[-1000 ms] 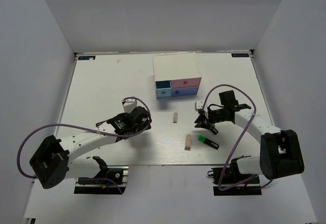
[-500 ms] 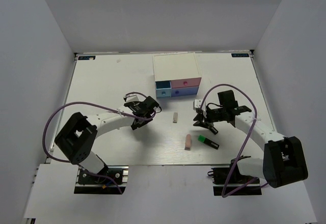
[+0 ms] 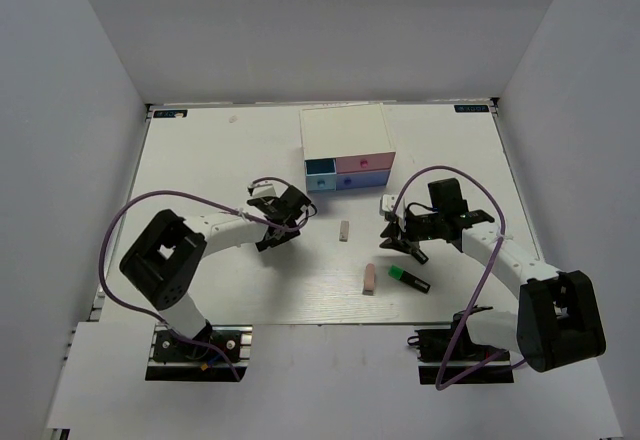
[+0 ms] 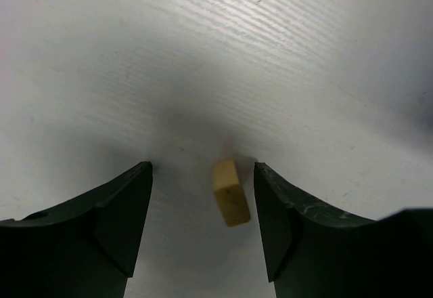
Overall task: Sort the stationery into containers
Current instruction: Pick up the stationery from the center of the board.
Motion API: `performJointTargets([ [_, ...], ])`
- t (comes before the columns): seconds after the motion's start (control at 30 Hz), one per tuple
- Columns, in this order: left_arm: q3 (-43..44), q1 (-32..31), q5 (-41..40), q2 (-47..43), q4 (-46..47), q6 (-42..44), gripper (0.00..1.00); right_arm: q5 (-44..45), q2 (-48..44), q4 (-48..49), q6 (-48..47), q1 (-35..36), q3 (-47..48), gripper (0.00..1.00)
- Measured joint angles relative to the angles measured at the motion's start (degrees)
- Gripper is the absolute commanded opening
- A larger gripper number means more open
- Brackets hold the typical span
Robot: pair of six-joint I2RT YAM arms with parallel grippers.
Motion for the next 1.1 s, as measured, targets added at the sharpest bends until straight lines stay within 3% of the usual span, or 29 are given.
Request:
performJointTargets([
  [0.13, 1.5, 0.0, 0.3, 1.6, 1.1, 2.1, 0.54, 0.1, 0.0, 0.5, 0.5, 0.0, 0.0, 0.36],
  [0.3, 1.6, 0.3, 1.4, 1.7, 2.4, 4.0, 0.24, 0.2, -0.1, 0.6, 0.7, 0.0, -0.1, 0.36],
  [0.57, 1.5, 0.2, 4.2, 1.0, 2.8, 6.1, 0.01, 0.2, -0.3, 0.8, 0.8, 0.0, -0.8, 0.38],
  [0.73, 1.5, -0.3, 5.5, -3.0, 0.8, 7.1, 0.00, 0.2, -0.3, 0.9, 0.9, 0.0, -0.9, 0.38],
  [0.9, 2.8, -0.4, 6.7, -14.3, 1.7, 11.4, 0.00, 0.2, -0.3, 0.8, 1.1, 0.0, -0.9, 0.39],
  [1.0, 6.4, -0.2, 8.5, -19.2, 4.8, 14.6, 0.00, 0.1, -0.3, 0.9, 1.3, 0.0, -0.9, 0.39],
  [1.1, 12.2, -0.1, 9.1, -18.6, 7.1, 16.5, 0.00, 0.2, -0.3, 0.9, 1.5, 0.0, -0.9, 0.39],
])
